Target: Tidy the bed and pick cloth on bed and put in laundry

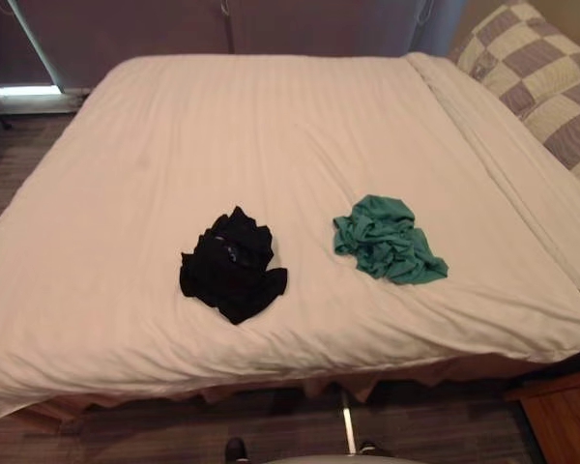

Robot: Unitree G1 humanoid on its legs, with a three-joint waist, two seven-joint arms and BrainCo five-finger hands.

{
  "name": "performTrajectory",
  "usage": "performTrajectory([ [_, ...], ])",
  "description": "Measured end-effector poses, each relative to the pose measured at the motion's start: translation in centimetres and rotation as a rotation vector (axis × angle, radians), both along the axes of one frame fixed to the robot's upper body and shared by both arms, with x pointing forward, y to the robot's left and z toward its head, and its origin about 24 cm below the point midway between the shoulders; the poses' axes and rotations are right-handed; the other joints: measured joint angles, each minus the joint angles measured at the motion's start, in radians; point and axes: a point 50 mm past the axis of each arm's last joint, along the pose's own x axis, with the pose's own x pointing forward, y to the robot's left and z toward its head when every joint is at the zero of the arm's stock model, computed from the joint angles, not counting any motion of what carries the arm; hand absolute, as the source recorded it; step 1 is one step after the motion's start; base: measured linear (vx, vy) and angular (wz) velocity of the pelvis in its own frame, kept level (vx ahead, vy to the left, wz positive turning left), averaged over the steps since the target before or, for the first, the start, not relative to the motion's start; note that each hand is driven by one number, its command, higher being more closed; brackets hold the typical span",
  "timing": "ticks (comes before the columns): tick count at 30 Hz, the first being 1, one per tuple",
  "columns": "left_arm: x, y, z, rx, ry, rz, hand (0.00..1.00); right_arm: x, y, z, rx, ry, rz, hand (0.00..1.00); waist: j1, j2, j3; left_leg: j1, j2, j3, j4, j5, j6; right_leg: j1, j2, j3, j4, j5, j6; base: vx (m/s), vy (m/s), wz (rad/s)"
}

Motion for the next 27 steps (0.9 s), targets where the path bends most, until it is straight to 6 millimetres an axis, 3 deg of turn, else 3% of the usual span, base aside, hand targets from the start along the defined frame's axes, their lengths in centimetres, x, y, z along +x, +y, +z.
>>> performTrajectory([
  [2, 2.7, 1.9, 2.7, 0.154, -0.033, -0.09, 0.0, 1.6, -1.8, 3.3, -0.175, -0.049, 0.034, 0.0, 0.0, 0.012, 0.002, 0.0, 0.0, 0.0, 0.0, 0.0, 0.0, 0.001, 0.0, 0.0, 0.001, 0.0, 0.0, 0.0, 0.0, 0.0],
  [3, 4.8, 3.3, 5.5, 0.307, -0.014, -0.172, 0.0, 2.6, -2.9, 5.9, -0.318, -0.057, 0.05, 0.0, 0.002, 0.013, -0.005, 0.0, 0.0, -0.001, 0.0, 0.0, 0.0, 0.001, 0.0, 0.0, 0.002, 0.0, 0.0, -0.03, 0.001, 0.01],
  [4, 7.8, 4.8, 9.9, 0.52, -0.021, -0.277, 0.0, 3.4, -4.0, 8.5, -0.456, -0.064, 0.057, 0.0, 0.007, 0.014, -0.011, -0.005, 0.0, 0.0, -0.001, 0.0, 0.0, 0.001, 0.0, 0.0, 0.001, -0.001, 0.0, -0.03, 0.0, 0.0],
  [6, 10.8, 5.2, 14.6, 0.742, -0.062, -0.376, 0.0, 4.3, -4.7, 10.3, -0.551, -0.071, 0.061, 0.0, 0.009, 0.009, -0.018, -0.005, 0.0, 0.0, -0.006, 0.0, 0.0, 0.003, 0.0, 0.001, 0.001, -0.001, 0.0, -0.02, 0.0, -0.01],
  [8, 15.3, 3.7, 19.5, 0.963, -0.202, -0.498, 0.0, 5.5, -5.2, 11.8, -0.622, -0.081, 0.067, 0.0, 0.02, 0.006, -0.02, -0.005, -0.001, 0.0, -0.006, 0.0, 0.0, 0.002, 0.0, 0.006, 0.002, -0.004, -0.006, 0.0, 0.0, 0.0],
  [10, 18.2, 1.8, 20.5, 1.004, -0.288, -0.592, 0.0, 7.1, -5.2, 12.8, -0.66, -0.096, 0.116, 0.0, 0.021, 0.016, -0.017, -0.005, -0.002, 0.003, -0.006, 0.0, 0.0, -0.002, 0.0, 0.014, 0.005, -0.005, -0.006, -0.01, 0.005, -0.06],
  [14, 23.1, -3.4, 20.3, 0.996, -0.434, -0.829, 0.0, 11.8, -4.3, 15.7, -0.759, -0.166, 0.277, 0.0, 0.011, 0.041, 0.008, -0.012, 0.001, 0.013, -0.006, 0.003, -0.002, -0.03, 0.003, 0.035, 0.026, -0.004, -0.003, 0.0, 0.002, -0.1],
  [17, 25.9, -7.0, 21.0, 0.997, -0.536, -0.994, 0.0, 15.5, -2.5, 18.2, -0.839, -0.27, 0.405, 0.0, 0.004, 0.034, 0.038, -0.033, 0.002, 0.035, 0.0, 0.014, -0.011, -0.093, 0.006, 0.082, 0.055, -0.003, -0.005, 0.02, 0.008, -0.18],
  [21, 28.9, -10.0, 22.7, 1.002, -0.629, -1.116, 0.0, 18.5, -0.5, 19.9, -0.869, -0.349, 0.516, 0.0, 0.0, 0.023, 0.097, -0.088, 0.002, 0.047, 0.001, 0.032, -0.007, -0.167, 0.009, 0.11, 0.071, 0.009, -0.015, -0.04, 0.01, -0.11],
  [27, 33.0, -13.2, 23.3, 0.956, -0.629, -1.255, 0.0, 22.4, 3.1, 22.3, -0.917, -0.46, 0.659, 0.0, -0.004, 0.041, 0.199, -0.165, 0.002, 0.088, 0.001, 0.058, 0.001, -0.272, 0.018, 0.164, 0.057, 0.061, -0.017, -0.07, 0.011, -0.2],
])
